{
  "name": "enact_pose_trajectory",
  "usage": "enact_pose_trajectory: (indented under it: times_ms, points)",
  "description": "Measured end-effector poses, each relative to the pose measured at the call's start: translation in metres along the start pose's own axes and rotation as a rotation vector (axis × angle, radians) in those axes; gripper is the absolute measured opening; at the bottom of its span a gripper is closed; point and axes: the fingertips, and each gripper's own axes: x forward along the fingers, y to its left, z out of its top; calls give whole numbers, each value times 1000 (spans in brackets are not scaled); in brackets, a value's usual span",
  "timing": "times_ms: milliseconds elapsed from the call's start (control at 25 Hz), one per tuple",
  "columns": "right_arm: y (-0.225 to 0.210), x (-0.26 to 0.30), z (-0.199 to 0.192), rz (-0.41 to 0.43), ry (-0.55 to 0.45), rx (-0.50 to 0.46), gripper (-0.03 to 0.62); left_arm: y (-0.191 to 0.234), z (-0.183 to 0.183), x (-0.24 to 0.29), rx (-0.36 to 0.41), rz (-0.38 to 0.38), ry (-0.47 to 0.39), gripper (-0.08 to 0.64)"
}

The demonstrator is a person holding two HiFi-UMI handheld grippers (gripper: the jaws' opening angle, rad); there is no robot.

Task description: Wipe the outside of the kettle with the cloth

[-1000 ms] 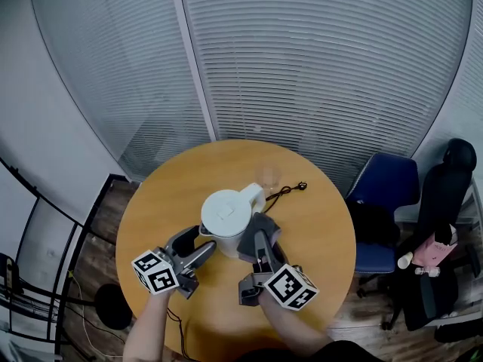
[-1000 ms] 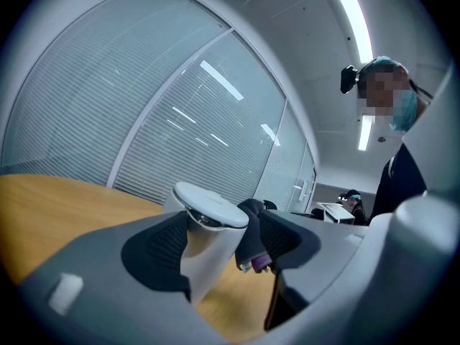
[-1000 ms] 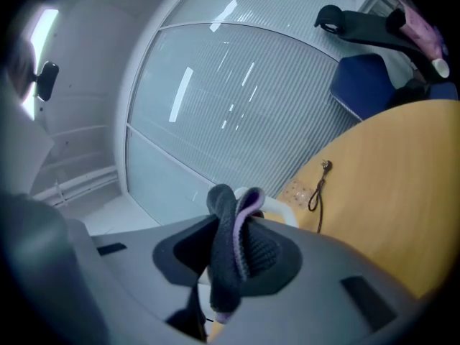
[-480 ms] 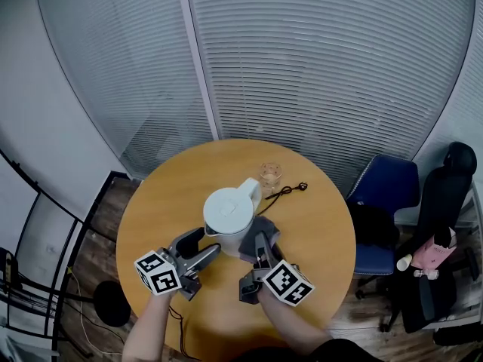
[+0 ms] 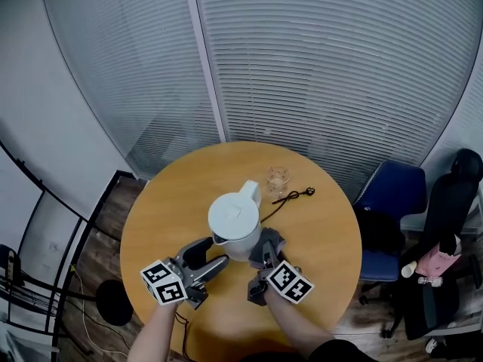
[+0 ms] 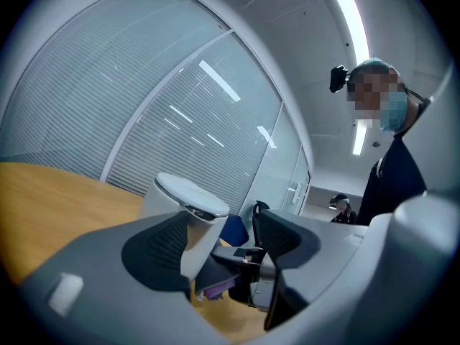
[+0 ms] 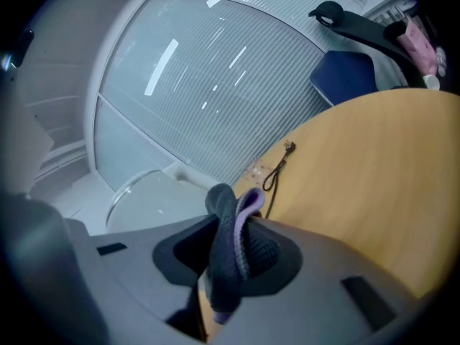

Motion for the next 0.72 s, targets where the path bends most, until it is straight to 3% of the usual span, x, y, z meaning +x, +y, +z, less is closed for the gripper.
enact_pose_trajectory:
  times_ms: [720]
  points:
    - [-63,26,-39,-177,148,-39,91,-3,-3,0,-3,-20,1,301]
